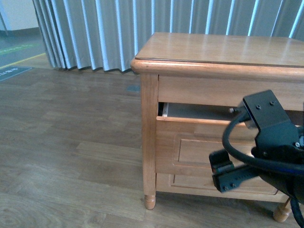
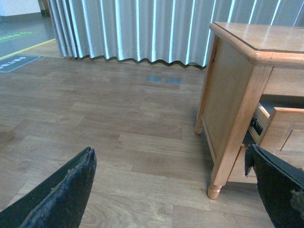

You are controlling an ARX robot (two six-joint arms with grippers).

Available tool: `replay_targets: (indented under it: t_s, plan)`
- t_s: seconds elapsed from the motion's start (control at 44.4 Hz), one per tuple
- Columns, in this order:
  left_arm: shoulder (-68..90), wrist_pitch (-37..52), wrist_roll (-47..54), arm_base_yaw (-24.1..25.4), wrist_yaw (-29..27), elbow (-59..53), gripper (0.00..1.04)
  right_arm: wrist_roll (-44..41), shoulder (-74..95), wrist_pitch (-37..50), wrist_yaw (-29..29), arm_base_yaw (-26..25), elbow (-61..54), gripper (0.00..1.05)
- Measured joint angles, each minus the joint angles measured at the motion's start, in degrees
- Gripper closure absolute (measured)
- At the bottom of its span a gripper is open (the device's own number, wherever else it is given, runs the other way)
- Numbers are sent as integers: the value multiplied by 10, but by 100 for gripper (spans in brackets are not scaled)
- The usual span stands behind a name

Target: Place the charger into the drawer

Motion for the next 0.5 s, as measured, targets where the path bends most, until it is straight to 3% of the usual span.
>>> replay_targets:
  t_s: [0.203,0.496]
  plan:
    - [0,0,0,0,0,0,6,8,67,-7,27,14,115,8]
    - [0,0,0,0,0,0,6,27,122,-31,45,28,189,8]
